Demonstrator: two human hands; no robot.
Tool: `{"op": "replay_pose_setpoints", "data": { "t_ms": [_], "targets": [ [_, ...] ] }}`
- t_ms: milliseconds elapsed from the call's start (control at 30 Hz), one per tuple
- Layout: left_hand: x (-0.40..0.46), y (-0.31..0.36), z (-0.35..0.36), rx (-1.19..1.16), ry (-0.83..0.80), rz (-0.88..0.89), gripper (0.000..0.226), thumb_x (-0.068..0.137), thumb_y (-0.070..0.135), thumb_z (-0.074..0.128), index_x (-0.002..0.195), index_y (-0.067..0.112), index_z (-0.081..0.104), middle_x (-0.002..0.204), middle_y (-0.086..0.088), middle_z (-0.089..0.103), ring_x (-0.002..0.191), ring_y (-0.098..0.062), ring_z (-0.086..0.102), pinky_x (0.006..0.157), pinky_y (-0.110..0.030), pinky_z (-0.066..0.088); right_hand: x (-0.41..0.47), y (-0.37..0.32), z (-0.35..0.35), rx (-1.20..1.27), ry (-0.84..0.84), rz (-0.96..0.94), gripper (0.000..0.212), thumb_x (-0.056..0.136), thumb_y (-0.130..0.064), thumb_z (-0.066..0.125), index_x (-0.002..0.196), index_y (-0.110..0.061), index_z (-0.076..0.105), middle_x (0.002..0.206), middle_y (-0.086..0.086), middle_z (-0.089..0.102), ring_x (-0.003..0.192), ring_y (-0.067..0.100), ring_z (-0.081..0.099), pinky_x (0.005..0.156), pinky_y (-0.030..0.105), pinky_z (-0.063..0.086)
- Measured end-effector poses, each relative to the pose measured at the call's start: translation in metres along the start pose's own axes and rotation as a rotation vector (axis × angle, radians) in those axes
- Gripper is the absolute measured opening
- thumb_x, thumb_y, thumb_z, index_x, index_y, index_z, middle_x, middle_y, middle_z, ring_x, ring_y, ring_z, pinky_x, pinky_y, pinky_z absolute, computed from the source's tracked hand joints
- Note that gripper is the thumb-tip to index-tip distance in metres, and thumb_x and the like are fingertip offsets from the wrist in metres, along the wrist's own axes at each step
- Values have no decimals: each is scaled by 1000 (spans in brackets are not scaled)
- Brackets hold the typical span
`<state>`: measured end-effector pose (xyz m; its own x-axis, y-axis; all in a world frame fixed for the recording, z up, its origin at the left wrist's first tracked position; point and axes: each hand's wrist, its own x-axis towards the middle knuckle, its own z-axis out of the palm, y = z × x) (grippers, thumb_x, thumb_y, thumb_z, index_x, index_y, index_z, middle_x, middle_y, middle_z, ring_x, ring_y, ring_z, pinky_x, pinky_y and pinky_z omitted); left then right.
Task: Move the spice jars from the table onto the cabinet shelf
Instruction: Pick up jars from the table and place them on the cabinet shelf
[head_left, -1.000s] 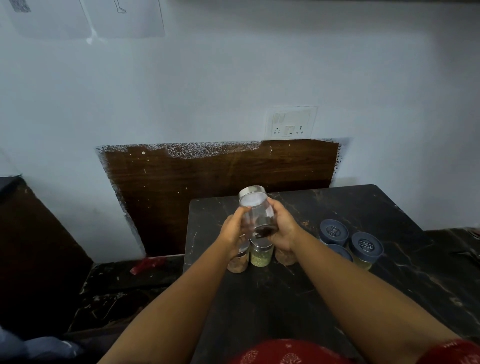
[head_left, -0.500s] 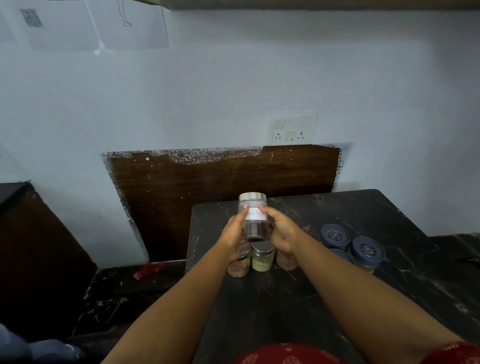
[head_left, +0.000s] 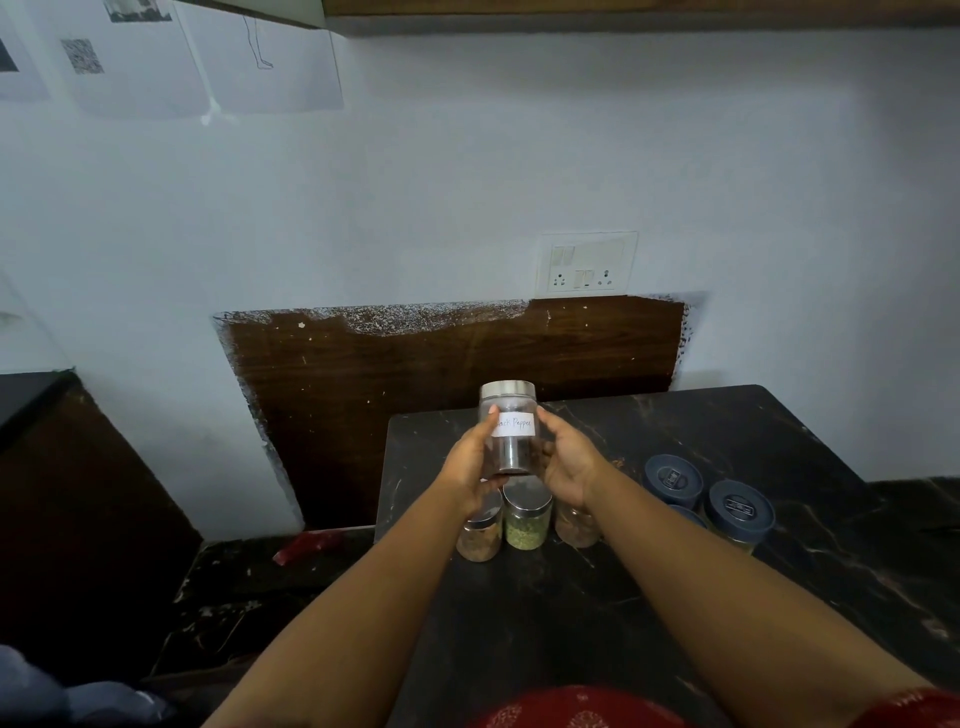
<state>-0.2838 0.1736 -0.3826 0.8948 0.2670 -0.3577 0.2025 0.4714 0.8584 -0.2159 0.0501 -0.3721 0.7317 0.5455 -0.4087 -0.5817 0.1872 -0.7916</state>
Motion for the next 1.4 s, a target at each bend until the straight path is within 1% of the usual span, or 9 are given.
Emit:
{"op": "replay_pose_setpoints", "data": {
  "t_ms": [167,267,467,800,900,967,1067,1167,1400],
  "targets": [
    [5,1,8,3,54,-2,57,86,58,56,128,19,50,120,-12,64,107,-28,63,79,-41,55,0,-2,-3,-77,-85,-19,43,92,-46,58,123,-17,61,113,13,71,108,26,68,90,38,53],
    [9,1,10,-8,122,6,55,89,52,57,127,14,45,120,-16,62,105,-31,65,87,-46,56,-1,-5,-2,-171,-64,-42,54,86,-40,68,131,-14,55,119,12,68,109,26,66,83,34,54],
    [18,7,8,57,174,55,24,96,33,53,112,15,55,109,-11,66,93,-21,67,65,-27,52,5,-5,-5,-176,80,-121,65,79,-25,78,134,-12,47,121,12,65,106,25,67,84,35,55],
    [22,7,11,117,152,72,17,96,29,54,105,16,59,103,-8,67,89,-18,64,72,-28,53,11,-7,-14,-207,111,-158,66,74,-26,82,130,-16,49,118,8,66,98,20,69,65,26,55],
    [23,10,14,127,135,83,19,97,27,53,107,13,59,95,-6,65,80,-15,62,63,-25,53,14,-10,-15,-263,125,-204,70,72,-28,83,132,-16,48,121,6,65,106,22,65,87,38,54],
    [25,18,18,313,187,195,26,99,27,49,115,9,58,95,-6,62,78,-14,61,56,-21,52,17,-18,-13,-291,120,-246,75,71,-28,84,135,-16,46,122,6,64,110,23,62,99,45,48],
    [34,41,29,716,266,465,34,101,32,44,125,12,55,117,-14,55,98,-21,60,86,-33,53,18,-43,-3,-317,117,-338,78,72,-30,83,140,-18,45,127,6,61,114,22,59,103,46,45],
    [33,76,51,714,231,560,38,101,32,42,133,14,50,125,-13,52,108,-21,58,99,-42,47,17,-81,13,-387,128,-460,78,74,-35,81,142,-25,45,133,2,56,121,21,52,106,45,43],
    [20,187,110,704,257,895,44,100,40,40,140,21,43,133,-4,54,104,-11,54,81,-21,44,-3,-196,57,-484,190,-791,78,74,-49,78,142,-31,43,126,-4,60,111,15,60,97,37,51]
  ]
}}
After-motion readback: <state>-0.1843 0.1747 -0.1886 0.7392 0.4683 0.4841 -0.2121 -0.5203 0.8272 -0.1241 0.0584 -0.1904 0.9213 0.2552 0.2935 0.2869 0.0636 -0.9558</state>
